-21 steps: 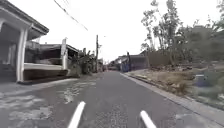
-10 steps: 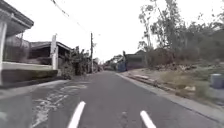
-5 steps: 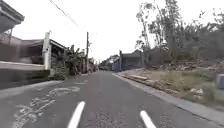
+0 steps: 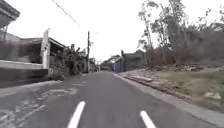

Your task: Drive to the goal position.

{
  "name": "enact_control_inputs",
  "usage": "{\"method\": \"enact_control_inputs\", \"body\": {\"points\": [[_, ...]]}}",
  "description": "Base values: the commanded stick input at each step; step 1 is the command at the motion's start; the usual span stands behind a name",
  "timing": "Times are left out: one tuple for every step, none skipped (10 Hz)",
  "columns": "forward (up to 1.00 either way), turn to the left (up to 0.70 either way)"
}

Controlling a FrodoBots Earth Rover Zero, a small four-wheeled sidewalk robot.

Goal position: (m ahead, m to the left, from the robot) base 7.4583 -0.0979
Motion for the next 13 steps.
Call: {"method": "enact_control_inputs", "body": {"points": [[0.85,0.0],[0.85,0.0],[0.85,0.0],[0.85,0.0],[0.85,0.0],[0.85,0.0],[0.85,0.0],[0.85,0.0],[0.85,0.0],[0.85,0.0],[0.85,0.0],[0.85,0.0],[0.85,-0.21]]}}
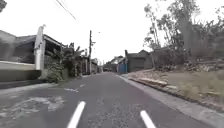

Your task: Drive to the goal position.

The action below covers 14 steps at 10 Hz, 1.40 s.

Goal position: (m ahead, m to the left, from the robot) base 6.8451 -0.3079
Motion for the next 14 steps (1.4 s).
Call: {"method": "enact_control_inputs", "body": {"points": [[0.85,-0.34],[0.85,-0.34],[0.85,-0.34],[0.85,-0.34],[0.85,-0.33],[0.85,-0.1],[0.85,0.01],[0.85,0.0],[0.85,0.0],[0.85,0.0],[0.85,0.0],[0.85,0.0],[0.85,0.0],[0.85,0.0]]}}
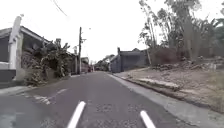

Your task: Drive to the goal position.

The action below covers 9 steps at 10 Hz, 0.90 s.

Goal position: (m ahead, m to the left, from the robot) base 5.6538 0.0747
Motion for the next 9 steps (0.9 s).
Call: {"method": "enact_control_inputs", "body": {"points": [[0.85,0.0],[0.85,0.0],[0.85,0.0],[0.85,0.0],[0.85,0.0],[0.85,0.0],[0.85,0.0],[0.85,0.0],[0.85,0.0]]}}
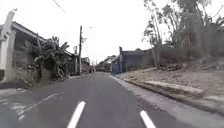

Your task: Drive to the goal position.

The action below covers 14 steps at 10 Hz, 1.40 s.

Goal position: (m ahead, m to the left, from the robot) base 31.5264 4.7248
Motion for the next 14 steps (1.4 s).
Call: {"method": "enact_control_inputs", "body": {"points": [[0.85,0.0],[0.85,0.0],[0.85,0.0],[0.85,0.0],[0.85,0.0],[0.85,0.0],[0.85,0.0],[0.85,0.0],[0.85,0.0],[0.85,0.0],[0.85,0.0],[0.85,0.0],[0.85,0.0],[0.85,0.0]]}}
